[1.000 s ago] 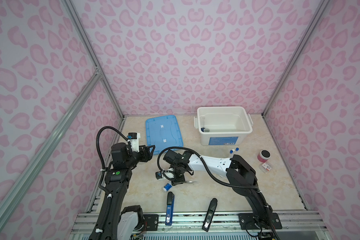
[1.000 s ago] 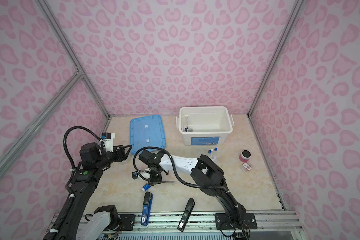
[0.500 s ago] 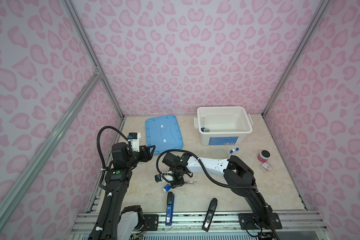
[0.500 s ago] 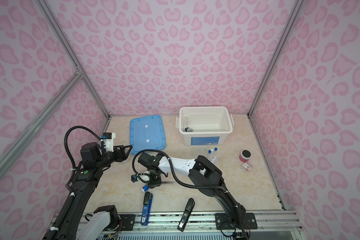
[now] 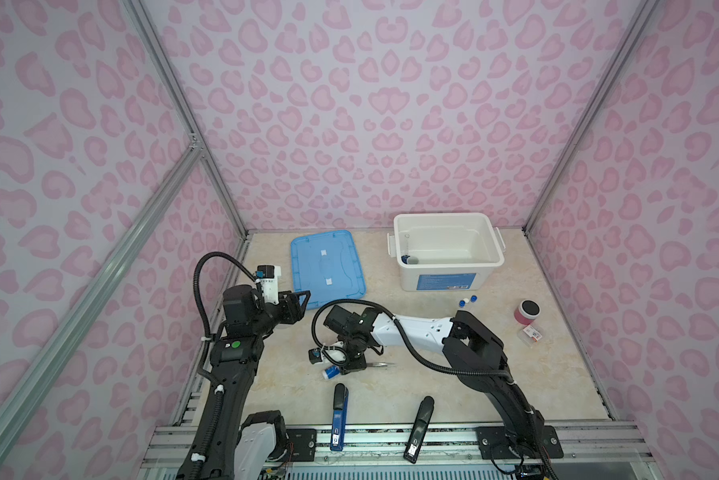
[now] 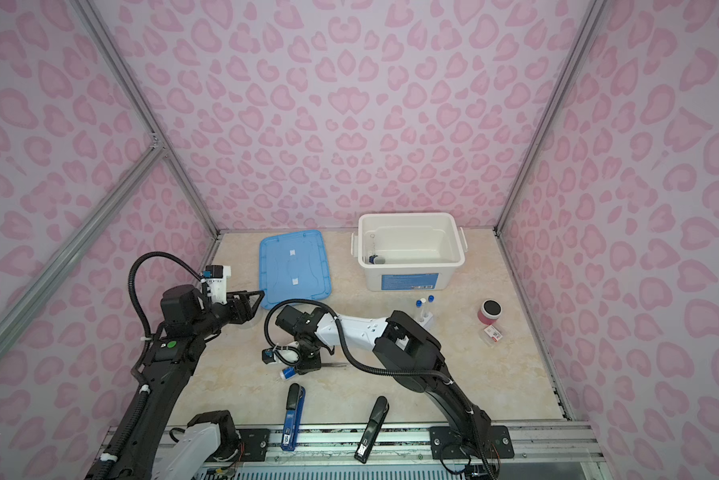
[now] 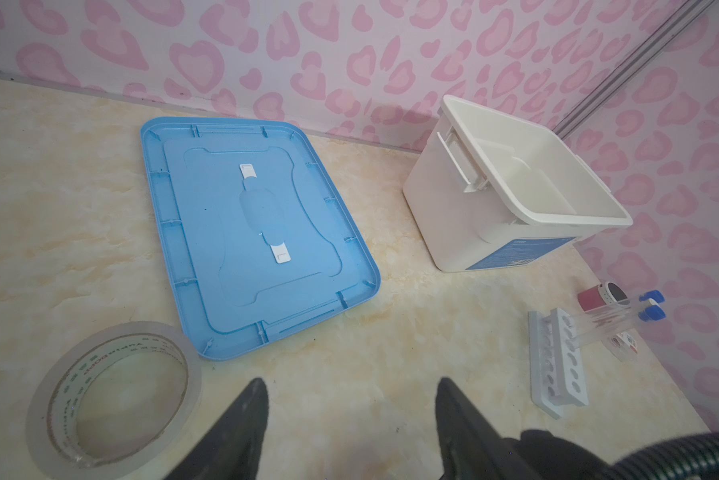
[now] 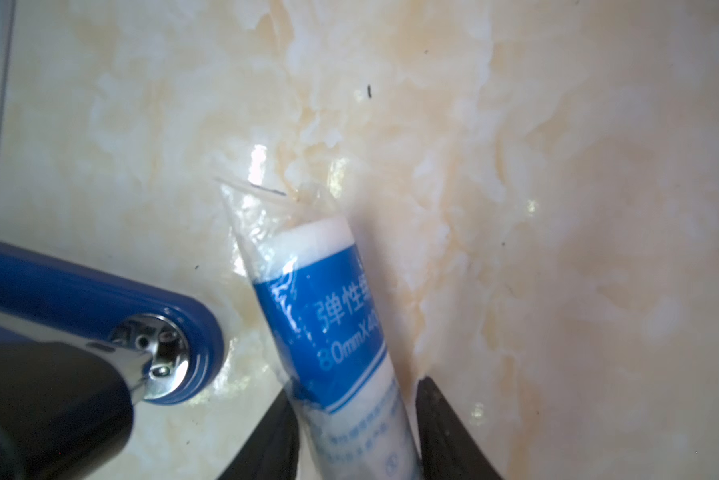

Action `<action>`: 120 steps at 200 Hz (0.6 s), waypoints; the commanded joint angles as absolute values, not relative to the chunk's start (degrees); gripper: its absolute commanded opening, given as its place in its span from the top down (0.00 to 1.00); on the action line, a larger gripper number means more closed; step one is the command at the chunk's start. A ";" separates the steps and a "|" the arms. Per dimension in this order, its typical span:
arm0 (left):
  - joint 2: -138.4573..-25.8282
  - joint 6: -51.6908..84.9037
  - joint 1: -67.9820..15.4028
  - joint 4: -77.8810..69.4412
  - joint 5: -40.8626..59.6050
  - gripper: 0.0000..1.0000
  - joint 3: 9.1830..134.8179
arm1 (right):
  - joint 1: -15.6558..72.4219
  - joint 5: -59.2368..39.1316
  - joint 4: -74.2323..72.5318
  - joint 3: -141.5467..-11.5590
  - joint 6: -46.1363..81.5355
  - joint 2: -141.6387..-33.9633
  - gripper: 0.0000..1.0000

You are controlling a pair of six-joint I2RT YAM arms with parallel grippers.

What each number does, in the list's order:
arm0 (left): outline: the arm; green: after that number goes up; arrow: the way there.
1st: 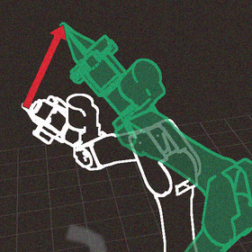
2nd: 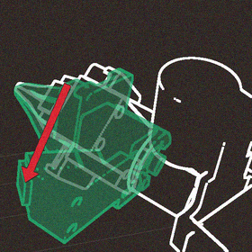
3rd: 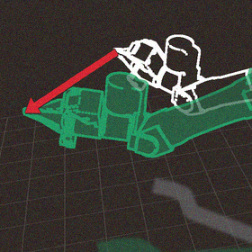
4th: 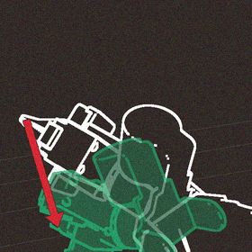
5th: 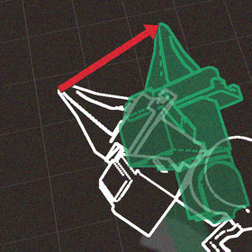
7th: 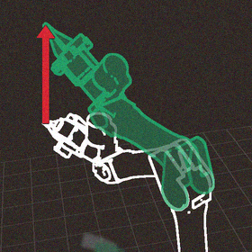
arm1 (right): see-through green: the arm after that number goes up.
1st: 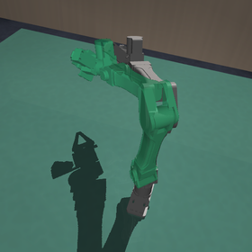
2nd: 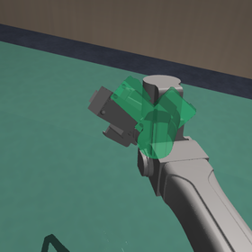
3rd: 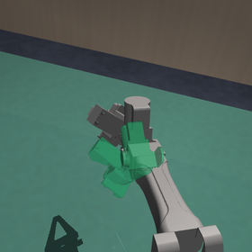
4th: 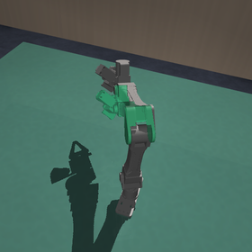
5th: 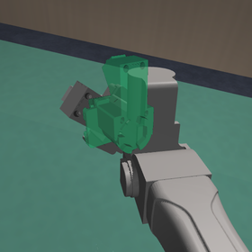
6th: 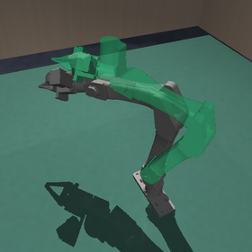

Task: Organize the chemistry lab equipment
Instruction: 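Lower the right gripper onto the bandage roll and close on it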

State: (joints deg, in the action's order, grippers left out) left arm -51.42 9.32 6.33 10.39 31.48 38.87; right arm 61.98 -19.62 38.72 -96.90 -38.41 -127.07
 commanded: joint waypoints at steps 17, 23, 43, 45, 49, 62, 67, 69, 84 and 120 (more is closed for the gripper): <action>-51.44 8.79 6.33 9.02 32.08 0.34 39.20 | 61.62 -20.71 37.97 -97.56 -37.09 -127.53 0.63; -51.38 8.78 6.33 9.06 32.00 0.34 39.20 | 61.53 -20.82 38.01 -97.56 -37.00 -127.45 0.65; -51.46 8.78 6.33 9.11 31.99 0.34 39.20 | 61.50 -20.83 38.01 -97.64 -36.94 -127.27 0.69; -51.49 8.79 6.33 9.11 31.99 0.34 39.20 | 61.52 -20.83 38.00 -97.65 -36.85 -127.27 0.69; -51.43 8.77 6.33 9.06 31.99 0.34 39.20 | 61.52 -20.75 38.03 -97.65 -36.82 -127.27 0.69; -51.56 8.79 6.33 9.01 32.08 0.34 39.20 | 61.37 -20.65 38.01 -97.65 -36.65 -127.11 0.71; -51.58 8.76 6.33 8.97 32.08 0.34 39.20 | 61.30 -20.74 38.03 -97.73 -36.42 -127.09 0.71; -51.52 8.78 6.33 9.01 32.08 0.34 39.18 | 61.27 -20.74 38.05 -97.73 -36.33 -127.09 0.71; -51.52 8.79 6.33 9.04 32.08 0.34 39.16 | 60.84 -20.95 37.91 -97.73 -35.84 -126.76 0.72; -51.51 8.44 6.33 9.01 31.11 0.34 39.33 | 58.01 -25.17 35.32 -96.99 -32.50 -124.63 0.73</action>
